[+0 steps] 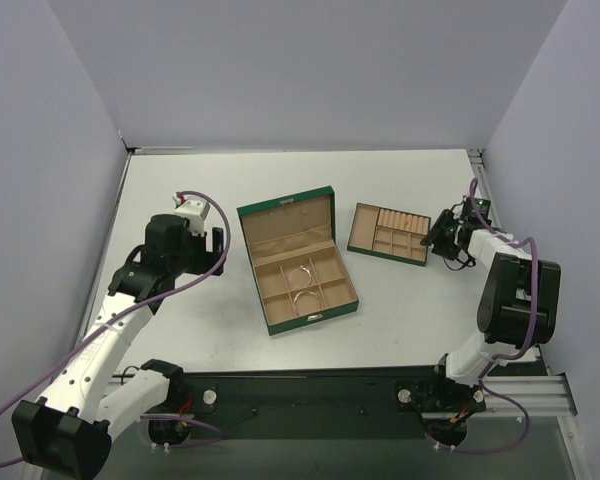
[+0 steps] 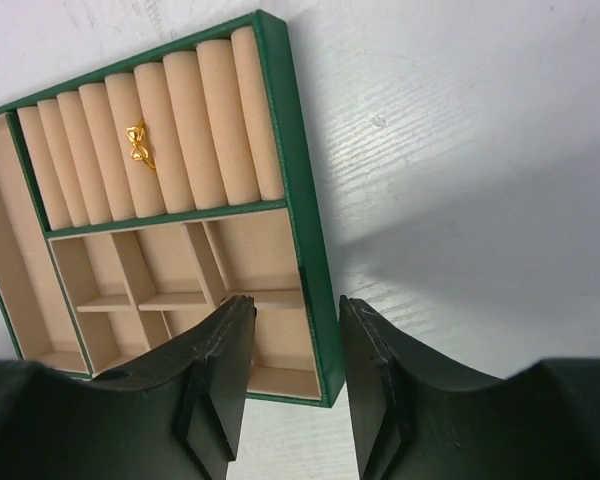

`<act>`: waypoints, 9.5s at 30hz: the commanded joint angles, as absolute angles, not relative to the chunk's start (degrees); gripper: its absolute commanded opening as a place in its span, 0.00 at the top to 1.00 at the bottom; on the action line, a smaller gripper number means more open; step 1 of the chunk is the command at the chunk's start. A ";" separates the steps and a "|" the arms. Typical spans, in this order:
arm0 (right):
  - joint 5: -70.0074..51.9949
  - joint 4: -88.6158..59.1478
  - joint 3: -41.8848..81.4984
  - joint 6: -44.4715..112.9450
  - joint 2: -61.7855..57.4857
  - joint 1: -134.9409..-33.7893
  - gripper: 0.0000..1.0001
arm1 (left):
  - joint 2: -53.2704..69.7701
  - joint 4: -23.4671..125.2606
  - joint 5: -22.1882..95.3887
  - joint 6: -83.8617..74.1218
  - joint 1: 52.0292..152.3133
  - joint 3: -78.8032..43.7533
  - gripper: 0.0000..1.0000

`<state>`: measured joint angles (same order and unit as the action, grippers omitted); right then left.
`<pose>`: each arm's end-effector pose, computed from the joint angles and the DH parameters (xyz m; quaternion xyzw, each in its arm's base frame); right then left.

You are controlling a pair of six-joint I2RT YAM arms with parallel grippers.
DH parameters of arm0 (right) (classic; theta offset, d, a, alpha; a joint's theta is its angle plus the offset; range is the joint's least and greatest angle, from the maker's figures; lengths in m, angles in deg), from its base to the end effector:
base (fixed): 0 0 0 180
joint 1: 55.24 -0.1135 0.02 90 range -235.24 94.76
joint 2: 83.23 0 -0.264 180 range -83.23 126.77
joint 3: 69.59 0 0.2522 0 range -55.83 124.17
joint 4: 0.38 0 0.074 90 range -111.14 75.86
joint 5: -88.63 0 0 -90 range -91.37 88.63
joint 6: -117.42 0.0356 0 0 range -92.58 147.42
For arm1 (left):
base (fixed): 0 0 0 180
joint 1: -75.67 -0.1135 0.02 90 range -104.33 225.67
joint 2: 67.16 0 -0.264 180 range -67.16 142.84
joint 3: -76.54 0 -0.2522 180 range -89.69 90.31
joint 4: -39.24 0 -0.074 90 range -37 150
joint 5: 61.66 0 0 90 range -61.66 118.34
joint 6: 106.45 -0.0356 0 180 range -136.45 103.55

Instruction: Organize the mixed jewelry

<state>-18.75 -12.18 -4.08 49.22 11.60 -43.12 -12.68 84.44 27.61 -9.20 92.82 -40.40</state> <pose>0.3380 -0.0617 0.1821 0.2027 0.8790 0.1716 0.3959 0.1950 -0.0597 0.3006 0.0742 0.8903 -0.0894 0.4402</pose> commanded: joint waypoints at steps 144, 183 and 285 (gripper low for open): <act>-10.95 -35.94 10.35 40.43 5.27 -85.91 1.00 | -13.98 82.80 30.01 -9.60 92.55 -39.95 0.12; -7.96 -35.41 5.78 43.42 4.57 -88.99 1.00 | -13.54 82.62 30.54 -9.59 92.63 -40.04 0.12; -4.35 -32.33 2.00 47.38 1.14 -90.57 1.00 | -12.93 82.71 30.71 -9.59 92.55 -39.95 0.12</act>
<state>-2.88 -32.01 1.54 46.91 1.00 -90.81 -12.92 84.46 30.36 -9.23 92.82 -40.40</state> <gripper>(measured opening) 0.095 0.876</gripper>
